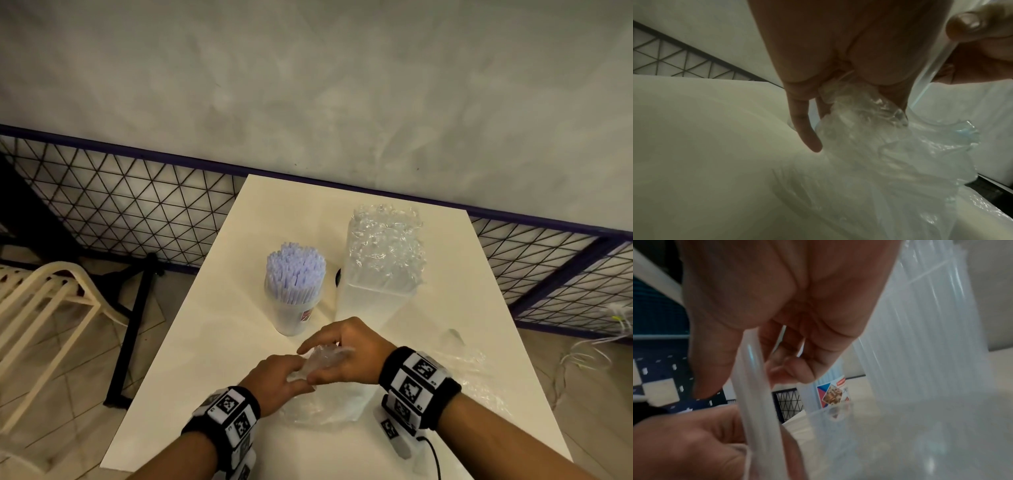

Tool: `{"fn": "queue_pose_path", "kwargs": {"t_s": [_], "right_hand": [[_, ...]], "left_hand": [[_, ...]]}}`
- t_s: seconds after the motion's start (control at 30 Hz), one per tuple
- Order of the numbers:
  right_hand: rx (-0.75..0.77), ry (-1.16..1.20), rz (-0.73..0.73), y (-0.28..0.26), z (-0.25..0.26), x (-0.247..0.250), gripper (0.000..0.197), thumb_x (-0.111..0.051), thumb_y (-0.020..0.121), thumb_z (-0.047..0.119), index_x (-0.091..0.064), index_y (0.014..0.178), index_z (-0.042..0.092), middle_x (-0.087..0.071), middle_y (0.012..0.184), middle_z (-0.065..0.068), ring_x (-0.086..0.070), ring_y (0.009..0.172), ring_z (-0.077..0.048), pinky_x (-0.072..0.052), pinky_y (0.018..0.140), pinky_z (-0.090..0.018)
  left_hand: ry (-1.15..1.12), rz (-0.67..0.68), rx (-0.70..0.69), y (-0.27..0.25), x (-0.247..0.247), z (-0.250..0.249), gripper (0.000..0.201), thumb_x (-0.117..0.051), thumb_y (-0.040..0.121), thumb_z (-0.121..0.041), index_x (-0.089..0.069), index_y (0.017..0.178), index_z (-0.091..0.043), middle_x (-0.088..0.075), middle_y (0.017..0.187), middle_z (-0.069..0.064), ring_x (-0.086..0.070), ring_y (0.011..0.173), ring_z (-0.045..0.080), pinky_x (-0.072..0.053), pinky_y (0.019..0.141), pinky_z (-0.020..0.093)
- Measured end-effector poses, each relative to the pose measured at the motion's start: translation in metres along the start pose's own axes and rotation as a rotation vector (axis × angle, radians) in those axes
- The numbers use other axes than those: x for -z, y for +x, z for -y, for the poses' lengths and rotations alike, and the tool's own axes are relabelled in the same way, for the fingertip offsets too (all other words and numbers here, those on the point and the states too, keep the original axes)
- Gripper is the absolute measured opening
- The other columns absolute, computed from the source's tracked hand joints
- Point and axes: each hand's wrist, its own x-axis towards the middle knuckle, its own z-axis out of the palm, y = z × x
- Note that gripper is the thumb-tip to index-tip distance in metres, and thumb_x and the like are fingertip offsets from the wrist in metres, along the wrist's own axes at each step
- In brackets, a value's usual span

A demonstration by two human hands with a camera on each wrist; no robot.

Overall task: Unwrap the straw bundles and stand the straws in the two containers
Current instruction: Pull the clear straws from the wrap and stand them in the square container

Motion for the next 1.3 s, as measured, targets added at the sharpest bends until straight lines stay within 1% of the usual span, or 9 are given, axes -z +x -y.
{"fn": "queue_pose_path", "kwargs": {"t_s": [0.1, 0.17, 0.37, 0.43, 0.57, 0.73, 0.87, 1.03, 1.3], "right_hand": [[0.022, -0.144, 0.026, 0.007, -0.004, 0.000, 0.035, -0.073, 0.078, 0.051, -0.074, 0.102, 0.025, -0.064, 0.083, 0.020, -0.061, 0.082, 0.003, -0.050, 0.079, -0.017], [0.044, -0.174, -0.010, 0.008, -0.011, -0.005, 0.044, -0.062, 0.078, 0.063, -0.073, 0.096, 0.024, -0.067, 0.085, 0.010, -0.062, 0.079, -0.005, -0.053, 0.076, -0.033], [0.121, -0.186, -0.005, 0.006, -0.016, -0.010, 0.042, -0.054, 0.086, 0.057, -0.074, 0.092, 0.021, -0.074, 0.090, 0.001, -0.068, 0.081, -0.014, -0.052, 0.077, -0.038], [0.106, -0.193, 0.008, 0.003, -0.013, -0.006, 0.047, -0.050, 0.087, 0.057, -0.074, 0.091, 0.017, -0.075, 0.090, -0.002, -0.069, 0.080, -0.018, -0.052, 0.076, -0.041], [0.122, -0.072, -0.101, -0.014, 0.005, 0.037, 0.027, -0.063, 0.089, 0.046, -0.073, 0.095, 0.022, -0.077, 0.095, 0.000, -0.073, 0.090, -0.014, -0.056, 0.080, -0.041], [0.142, -0.049, -0.243, -0.045, 0.063, 0.134, 0.010, -0.070, 0.089, 0.022, -0.078, 0.093, 0.017, -0.076, 0.105, 0.004, -0.071, 0.097, -0.007, -0.056, 0.089, -0.033], [0.101, -0.084, -0.320, -0.060, 0.098, 0.183, 0.025, -0.068, 0.085, 0.024, -0.076, 0.105, 0.010, -0.075, 0.102, 0.007, -0.069, 0.092, 0.002, -0.054, 0.079, -0.014], [0.015, -0.072, -0.362, -0.049, 0.100, 0.201, 0.025, -0.070, 0.084, 0.030, -0.076, 0.104, 0.016, -0.076, 0.098, 0.007, -0.072, 0.089, -0.007, -0.062, 0.074, -0.036], [0.012, -0.138, -0.379, -0.036, 0.096, 0.198, 0.017, -0.073, 0.086, 0.030, -0.076, 0.100, 0.021, -0.076, 0.093, 0.008, -0.073, 0.085, -0.010, -0.062, 0.070, -0.037]], "left_hand": [[0.014, 0.022, 0.024, 0.000, -0.001, -0.005, 0.032, -0.058, 0.072, -0.063, -0.065, 0.092, -0.040, -0.071, 0.101, -0.012, -0.065, 0.099, 0.008, -0.050, 0.093, 0.035], [0.037, 0.018, 0.036, -0.002, 0.000, -0.010, 0.007, -0.063, 0.083, -0.052, -0.060, 0.083, -0.046, -0.068, 0.099, -0.012, -0.064, 0.100, 0.012, -0.050, 0.090, 0.031], [0.002, -0.005, 0.025, 0.001, 0.002, -0.014, 0.027, -0.063, 0.085, -0.045, -0.054, 0.072, -0.067, -0.061, 0.079, -0.022, -0.058, 0.083, 0.003, -0.044, 0.076, 0.022], [-0.042, -0.016, 0.039, -0.001, 0.002, -0.013, 0.013, -0.062, 0.075, -0.056, -0.064, 0.088, -0.055, -0.068, 0.090, -0.019, -0.063, 0.092, 0.003, -0.049, 0.086, 0.026], [-0.073, -0.047, 0.026, 0.000, -0.001, 0.000, 0.075, -0.062, 0.059, -0.066, -0.056, 0.128, -0.038, -0.062, 0.118, -0.020, -0.060, 0.107, 0.007, -0.047, 0.099, 0.026], [-0.097, -0.055, 0.042, -0.007, 0.003, 0.002, 0.086, -0.064, 0.052, -0.056, -0.044, 0.135, -0.041, -0.049, 0.129, -0.022, -0.054, 0.112, 0.006, -0.041, 0.092, 0.015], [-0.023, -0.084, -0.044, -0.012, 0.012, -0.003, 0.061, -0.056, 0.056, -0.051, -0.047, 0.116, -0.055, -0.038, 0.134, -0.024, -0.043, 0.126, -0.001, -0.034, 0.105, 0.016], [0.107, -0.215, -0.100, -0.018, 0.016, -0.005, 0.036, -0.052, 0.063, -0.055, -0.046, 0.097, -0.066, -0.033, 0.129, -0.032, -0.046, 0.120, 0.000, -0.043, 0.100, 0.030], [0.233, -0.328, -0.216, -0.045, 0.028, -0.006, 0.047, -0.065, 0.061, -0.059, -0.059, 0.107, -0.050, -0.030, 0.142, -0.026, -0.020, 0.138, -0.001, -0.023, 0.110, 0.031]]}}
